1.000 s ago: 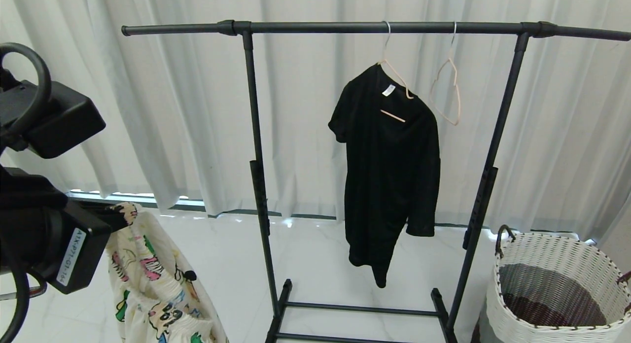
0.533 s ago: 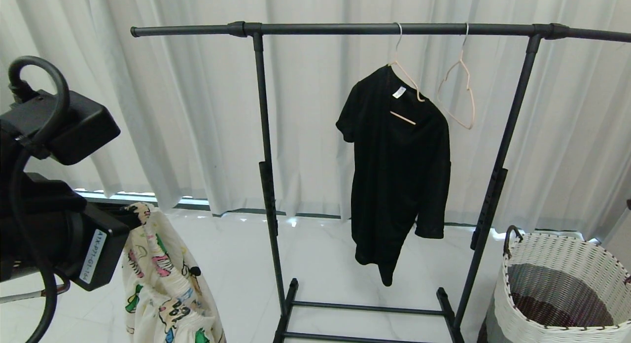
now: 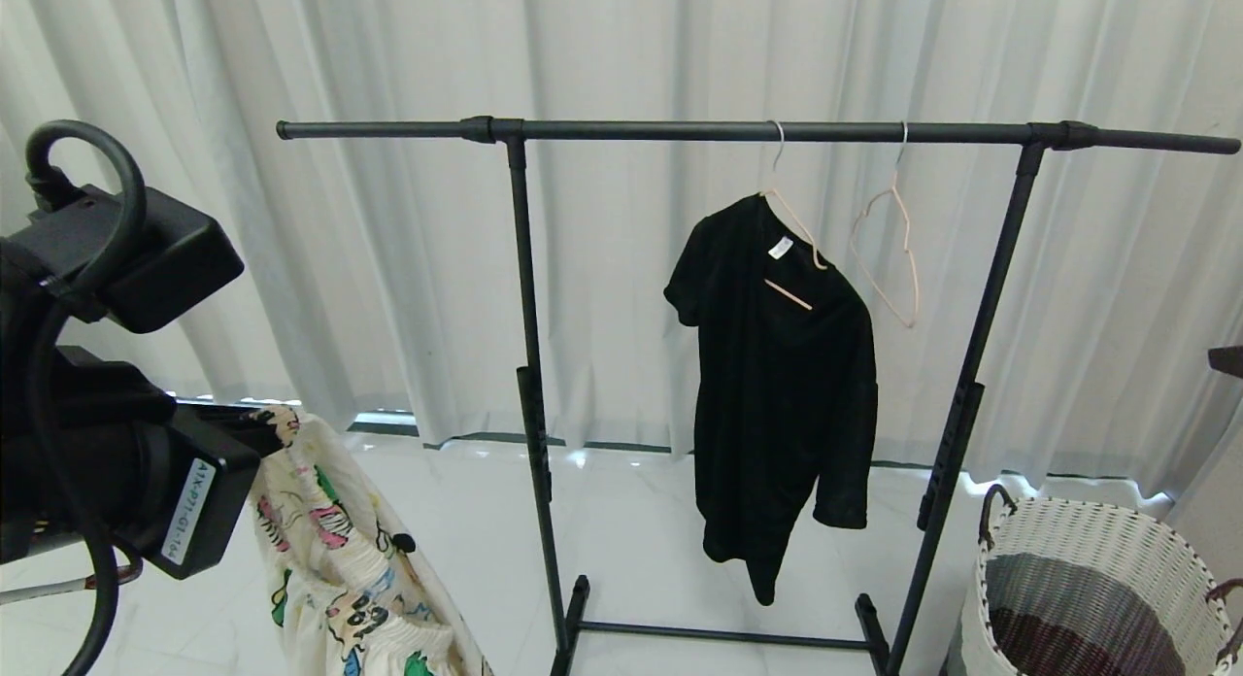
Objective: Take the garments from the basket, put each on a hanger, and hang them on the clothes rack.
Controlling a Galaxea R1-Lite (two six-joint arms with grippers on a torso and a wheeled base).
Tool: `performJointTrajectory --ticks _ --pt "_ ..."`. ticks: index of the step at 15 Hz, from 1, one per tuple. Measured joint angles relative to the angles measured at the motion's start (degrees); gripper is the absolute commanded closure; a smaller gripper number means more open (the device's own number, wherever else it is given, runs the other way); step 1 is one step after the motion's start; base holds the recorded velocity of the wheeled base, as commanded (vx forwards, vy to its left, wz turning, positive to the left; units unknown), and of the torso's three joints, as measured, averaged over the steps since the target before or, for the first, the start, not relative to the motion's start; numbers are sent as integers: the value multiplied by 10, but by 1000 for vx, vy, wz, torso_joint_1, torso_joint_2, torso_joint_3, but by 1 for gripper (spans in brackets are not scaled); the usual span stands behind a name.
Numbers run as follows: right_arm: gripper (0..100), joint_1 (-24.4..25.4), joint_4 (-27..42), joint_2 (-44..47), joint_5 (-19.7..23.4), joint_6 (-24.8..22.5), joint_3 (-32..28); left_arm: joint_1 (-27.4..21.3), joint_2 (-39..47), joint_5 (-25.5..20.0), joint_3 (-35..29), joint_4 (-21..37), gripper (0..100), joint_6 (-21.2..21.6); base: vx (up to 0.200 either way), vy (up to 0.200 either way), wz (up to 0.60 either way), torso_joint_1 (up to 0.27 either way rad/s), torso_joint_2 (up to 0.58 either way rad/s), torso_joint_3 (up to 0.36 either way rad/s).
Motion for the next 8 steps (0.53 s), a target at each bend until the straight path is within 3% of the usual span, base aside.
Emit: performJointTrajectory --ticks 8 --pt "0 1 -2 7 4 2 1 -2 -4 0 6 0 100 0 0 0 0 212 -485 -279"
